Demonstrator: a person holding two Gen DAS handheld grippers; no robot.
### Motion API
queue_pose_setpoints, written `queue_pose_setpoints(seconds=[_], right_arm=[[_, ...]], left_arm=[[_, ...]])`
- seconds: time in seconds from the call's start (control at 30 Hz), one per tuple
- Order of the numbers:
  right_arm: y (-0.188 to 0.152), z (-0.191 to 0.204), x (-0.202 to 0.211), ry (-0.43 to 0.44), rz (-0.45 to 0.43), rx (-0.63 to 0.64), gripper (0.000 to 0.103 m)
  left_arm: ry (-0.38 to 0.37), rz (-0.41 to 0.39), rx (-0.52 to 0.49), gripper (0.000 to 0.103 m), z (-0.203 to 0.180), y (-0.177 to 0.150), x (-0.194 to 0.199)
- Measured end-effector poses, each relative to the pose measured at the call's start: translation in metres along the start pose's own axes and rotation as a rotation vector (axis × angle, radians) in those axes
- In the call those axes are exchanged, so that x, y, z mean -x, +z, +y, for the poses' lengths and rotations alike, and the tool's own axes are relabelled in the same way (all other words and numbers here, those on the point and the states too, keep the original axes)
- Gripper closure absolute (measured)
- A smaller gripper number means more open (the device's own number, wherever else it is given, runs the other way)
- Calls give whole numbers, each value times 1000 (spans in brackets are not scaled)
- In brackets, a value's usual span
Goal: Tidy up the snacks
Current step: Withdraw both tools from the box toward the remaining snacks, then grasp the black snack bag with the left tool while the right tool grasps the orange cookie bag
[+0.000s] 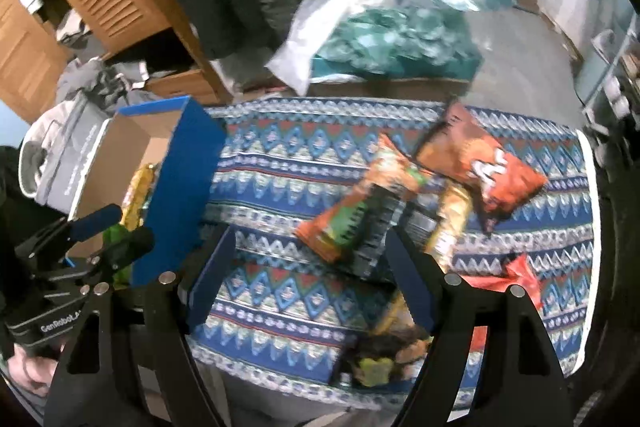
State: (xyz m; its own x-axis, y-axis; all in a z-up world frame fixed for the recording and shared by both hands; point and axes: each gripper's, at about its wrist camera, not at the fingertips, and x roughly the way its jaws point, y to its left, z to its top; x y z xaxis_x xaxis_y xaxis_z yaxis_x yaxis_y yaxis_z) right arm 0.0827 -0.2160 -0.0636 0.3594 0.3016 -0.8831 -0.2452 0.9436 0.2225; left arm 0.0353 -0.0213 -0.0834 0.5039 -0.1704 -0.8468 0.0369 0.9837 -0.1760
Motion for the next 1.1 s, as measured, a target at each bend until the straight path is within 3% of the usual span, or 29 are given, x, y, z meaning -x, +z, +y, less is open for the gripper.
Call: queue_pose_setpoints(seconds=[0.5,0.8,1.1], right_arm=[[-33,-83,8,-69,17,-147,25],[-24,-125,-19,-128,53,-204,25],[11,-141,-38,-201,106,-4,24]], left_arm=[[-21,105,-146,30,-71,-14,-50],[-28,168,-118,29,-82,-7,-89],[-43,209,-84,29,-99,13,-126]])
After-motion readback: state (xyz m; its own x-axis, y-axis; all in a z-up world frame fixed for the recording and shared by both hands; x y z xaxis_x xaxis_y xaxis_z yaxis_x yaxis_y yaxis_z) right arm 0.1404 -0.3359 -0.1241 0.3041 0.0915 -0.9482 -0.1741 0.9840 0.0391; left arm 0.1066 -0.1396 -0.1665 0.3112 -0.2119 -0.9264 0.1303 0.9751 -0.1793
